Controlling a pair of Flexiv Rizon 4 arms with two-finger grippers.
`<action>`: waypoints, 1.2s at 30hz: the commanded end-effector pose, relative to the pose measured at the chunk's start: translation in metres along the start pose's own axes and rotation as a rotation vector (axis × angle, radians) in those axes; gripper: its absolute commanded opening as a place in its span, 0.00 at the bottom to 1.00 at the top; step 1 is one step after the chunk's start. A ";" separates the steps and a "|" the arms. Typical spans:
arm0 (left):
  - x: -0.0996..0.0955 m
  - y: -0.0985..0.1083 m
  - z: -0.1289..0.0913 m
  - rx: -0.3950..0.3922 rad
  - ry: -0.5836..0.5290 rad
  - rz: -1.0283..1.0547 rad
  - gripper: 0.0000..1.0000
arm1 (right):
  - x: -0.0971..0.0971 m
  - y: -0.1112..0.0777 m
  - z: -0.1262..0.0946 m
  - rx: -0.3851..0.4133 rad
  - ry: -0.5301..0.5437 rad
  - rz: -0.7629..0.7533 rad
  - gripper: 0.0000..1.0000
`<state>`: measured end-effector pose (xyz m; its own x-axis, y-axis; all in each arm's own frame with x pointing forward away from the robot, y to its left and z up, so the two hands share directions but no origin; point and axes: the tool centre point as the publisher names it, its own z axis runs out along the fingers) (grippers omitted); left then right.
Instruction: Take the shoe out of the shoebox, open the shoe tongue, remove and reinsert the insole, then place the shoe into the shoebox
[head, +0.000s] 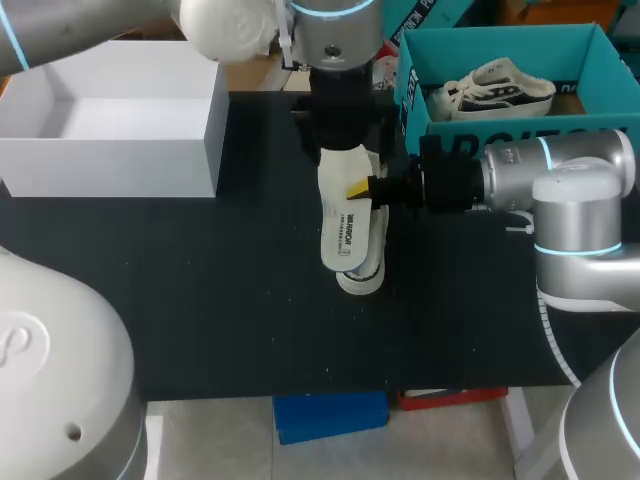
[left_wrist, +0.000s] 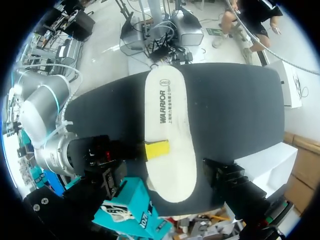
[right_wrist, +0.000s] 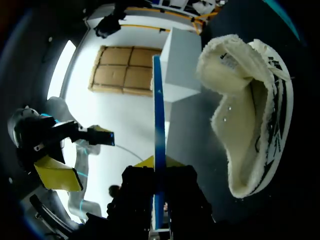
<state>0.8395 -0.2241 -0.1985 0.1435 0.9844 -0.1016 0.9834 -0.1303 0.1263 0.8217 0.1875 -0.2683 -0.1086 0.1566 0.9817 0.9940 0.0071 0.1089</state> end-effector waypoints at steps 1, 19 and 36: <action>0.005 -0.030 -0.005 -0.037 -0.012 -0.003 1.00 | 0.000 0.000 0.001 -0.003 -0.001 0.000 0.00; 0.039 -0.087 -0.010 -0.086 -0.614 -0.140 1.00 | 0.000 0.000 0.001 -0.003 -0.001 0.000 0.00; 0.054 -0.091 -0.007 -0.108 -0.797 -0.140 1.00 | 0.000 0.000 0.001 -0.003 -0.001 0.000 0.00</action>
<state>0.7613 -0.1673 -0.2036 0.0581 0.8025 -0.5938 0.9907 0.0268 0.1331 0.8217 0.1876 -0.2683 -0.1086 0.1566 0.9817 0.9940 0.0070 0.1088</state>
